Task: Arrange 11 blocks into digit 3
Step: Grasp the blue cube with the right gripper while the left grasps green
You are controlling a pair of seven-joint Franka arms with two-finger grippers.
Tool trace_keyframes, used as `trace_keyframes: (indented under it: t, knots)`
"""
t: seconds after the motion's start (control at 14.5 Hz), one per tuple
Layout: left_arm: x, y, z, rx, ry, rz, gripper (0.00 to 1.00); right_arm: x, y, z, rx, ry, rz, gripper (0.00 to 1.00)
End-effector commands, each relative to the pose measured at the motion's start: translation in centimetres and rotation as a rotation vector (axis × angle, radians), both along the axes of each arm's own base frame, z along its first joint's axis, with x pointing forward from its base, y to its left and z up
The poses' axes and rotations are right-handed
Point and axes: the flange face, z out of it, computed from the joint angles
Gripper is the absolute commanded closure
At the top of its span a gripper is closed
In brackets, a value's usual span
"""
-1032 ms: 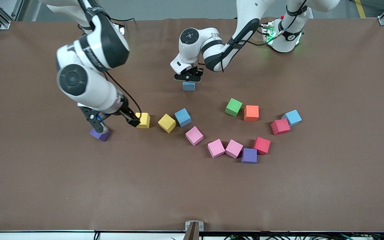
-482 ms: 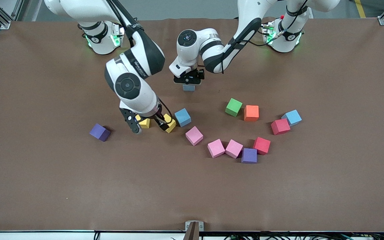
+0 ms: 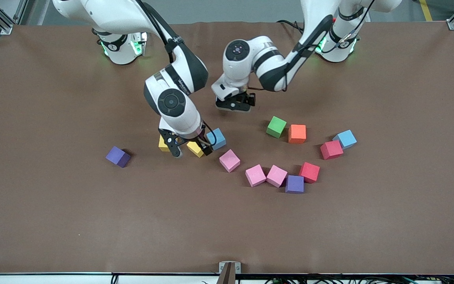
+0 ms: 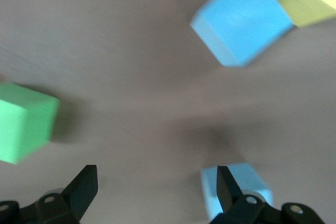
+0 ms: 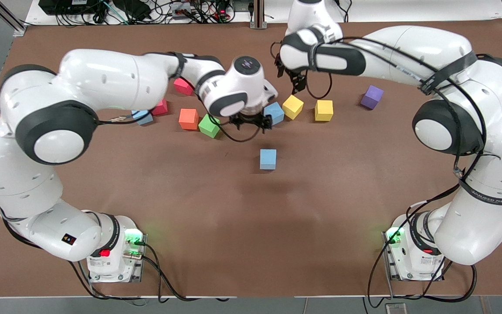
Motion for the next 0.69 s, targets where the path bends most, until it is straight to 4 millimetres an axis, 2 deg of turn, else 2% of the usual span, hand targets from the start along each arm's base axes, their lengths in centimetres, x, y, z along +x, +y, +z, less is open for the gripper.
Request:
trace_keyframes:
  t: [0.0, 0.14, 0.41, 0.62]
  knots:
    - [1.3, 4.5, 0.0, 0.039, -0.002, -0.063, 0.00, -2.3, 0.5, -1.8, -0.007, -0.004, -0.029, 0.00]
    - [2.4, 7.6, -0.7, 0.064, -0.007, -0.123, 0.00, -3.0, 1.1, -3.1, -0.019, 0.009, -0.025, 0.00]
    - [4.2, 11.6, -2.4, 0.157, -0.044, -0.266, 0.01, -3.2, 2.5, -6.7, 0.000, -0.028, -0.091, 0.01]
    - [4.4, 12.3, -3.3, 0.148, -0.064, -0.327, 0.01, -3.7, 3.0, -8.3, -0.006, -0.026, -0.085, 0.01]
